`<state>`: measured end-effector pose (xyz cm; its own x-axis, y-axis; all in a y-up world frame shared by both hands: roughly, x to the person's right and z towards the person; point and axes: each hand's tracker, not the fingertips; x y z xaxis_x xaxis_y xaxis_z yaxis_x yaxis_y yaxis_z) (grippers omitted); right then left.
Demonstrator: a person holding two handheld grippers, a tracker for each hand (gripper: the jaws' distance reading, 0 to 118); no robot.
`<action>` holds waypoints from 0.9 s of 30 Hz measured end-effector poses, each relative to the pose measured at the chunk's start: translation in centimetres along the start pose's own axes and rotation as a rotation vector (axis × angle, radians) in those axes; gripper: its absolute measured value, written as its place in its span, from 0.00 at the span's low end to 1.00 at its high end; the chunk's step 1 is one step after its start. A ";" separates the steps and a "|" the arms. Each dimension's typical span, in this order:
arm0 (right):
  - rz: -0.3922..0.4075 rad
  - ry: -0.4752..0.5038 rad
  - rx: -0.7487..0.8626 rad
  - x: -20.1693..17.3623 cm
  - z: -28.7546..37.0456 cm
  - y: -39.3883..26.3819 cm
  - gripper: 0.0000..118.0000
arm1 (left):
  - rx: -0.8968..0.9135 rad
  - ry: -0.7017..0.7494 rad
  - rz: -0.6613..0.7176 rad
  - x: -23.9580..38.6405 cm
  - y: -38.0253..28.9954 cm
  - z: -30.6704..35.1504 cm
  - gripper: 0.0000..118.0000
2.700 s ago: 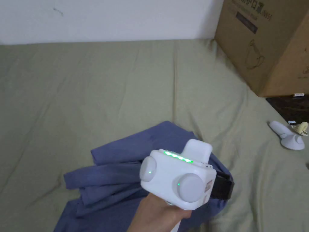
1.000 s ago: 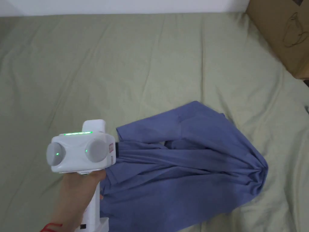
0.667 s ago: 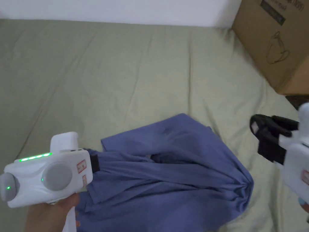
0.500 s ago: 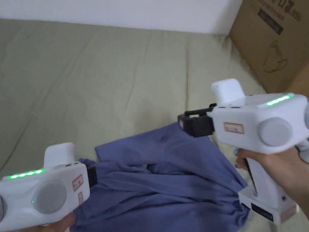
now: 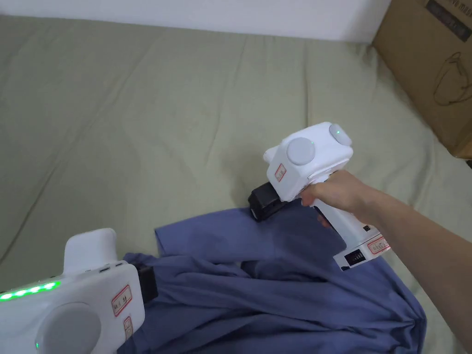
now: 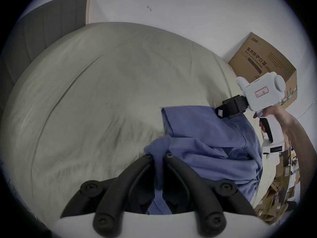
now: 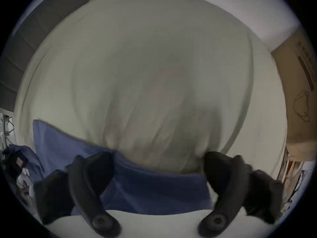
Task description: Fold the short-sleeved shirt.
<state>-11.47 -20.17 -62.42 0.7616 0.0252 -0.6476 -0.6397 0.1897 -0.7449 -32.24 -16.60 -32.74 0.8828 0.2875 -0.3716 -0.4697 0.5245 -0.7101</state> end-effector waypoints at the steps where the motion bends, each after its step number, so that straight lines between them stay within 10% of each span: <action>1: 0.064 0.000 0.040 -0.3 0.9 -0.4 0.67 | 0.000 -0.001 -0.002 0.0 0.0 0.0 0.05; 3: 0.078 -0.022 0.055 -1.0 2.1 -0.8 0.08 | 0.004 0.006 -0.014 0.1 0.1 0.1 0.05; 4: 0.120 -0.120 0.108 -2.7 3.7 -2.3 0.01 | 0.008 0.009 -0.015 0.2 0.1 0.3 0.05; 5: 0.148 -0.226 0.127 -3.6 4.0 -3.0 0.01 | 0.009 0.002 -0.012 0.2 0.2 0.4 0.05; 11: -0.008 -0.040 0.258 -1.4 6.9 -4.6 0.01 | 0.028 -0.011 -0.015 0.5 1.1 1.7 0.05; 15: -0.051 -0.097 0.488 0.5 14.2 -8.5 0.01 | 0.138 -0.036 -0.020 0.8 2.6 5.9 0.05; 27: -0.290 -0.308 1.267 -1.1 42.9 -31.3 0.01 | 0.758 -0.002 -0.249 7.0 4.7 33.4 0.05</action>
<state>12.14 15.96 -31.52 0.9524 0.0163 -0.3045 -0.0419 0.9961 -0.0780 -28.56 14.65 -18.66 0.9629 0.0912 -0.2540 -0.1377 0.9755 -0.1718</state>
